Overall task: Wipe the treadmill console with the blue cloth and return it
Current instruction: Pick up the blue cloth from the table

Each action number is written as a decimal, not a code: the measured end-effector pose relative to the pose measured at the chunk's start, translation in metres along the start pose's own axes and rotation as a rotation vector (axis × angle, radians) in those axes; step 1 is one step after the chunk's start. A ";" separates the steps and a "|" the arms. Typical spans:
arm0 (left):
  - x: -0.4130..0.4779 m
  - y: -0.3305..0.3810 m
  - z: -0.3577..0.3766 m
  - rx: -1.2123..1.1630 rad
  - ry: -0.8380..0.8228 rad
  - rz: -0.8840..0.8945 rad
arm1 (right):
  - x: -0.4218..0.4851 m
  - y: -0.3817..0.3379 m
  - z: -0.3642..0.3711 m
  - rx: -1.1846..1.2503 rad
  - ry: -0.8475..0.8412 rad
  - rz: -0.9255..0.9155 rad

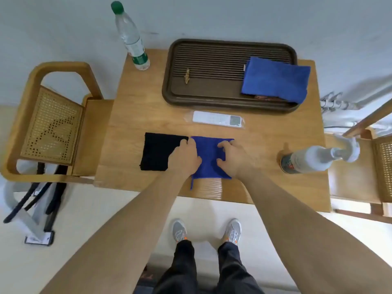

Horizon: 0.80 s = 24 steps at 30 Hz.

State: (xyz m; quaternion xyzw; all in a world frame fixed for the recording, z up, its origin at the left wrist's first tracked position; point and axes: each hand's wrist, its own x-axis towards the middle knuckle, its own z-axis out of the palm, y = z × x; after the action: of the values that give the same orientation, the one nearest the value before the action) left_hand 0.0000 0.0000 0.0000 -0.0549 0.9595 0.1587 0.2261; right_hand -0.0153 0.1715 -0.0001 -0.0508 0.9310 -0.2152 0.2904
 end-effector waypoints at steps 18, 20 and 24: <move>-0.040 0.003 -0.011 -1.080 -0.021 -0.186 | -0.052 -0.036 0.042 0.179 0.424 -0.074; -0.049 0.002 -0.029 -1.196 -0.072 -0.192 | -0.066 -0.045 0.019 0.375 0.387 -0.062; -0.064 0.002 -0.047 -1.092 0.002 0.038 | -0.094 -0.071 -0.027 0.899 0.295 0.030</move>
State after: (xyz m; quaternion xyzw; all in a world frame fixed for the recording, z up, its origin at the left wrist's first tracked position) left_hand 0.0371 -0.0117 0.0696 -0.1474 0.7385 0.6380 0.1608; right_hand 0.0449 0.1377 0.0987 0.1245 0.7774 -0.5977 0.1515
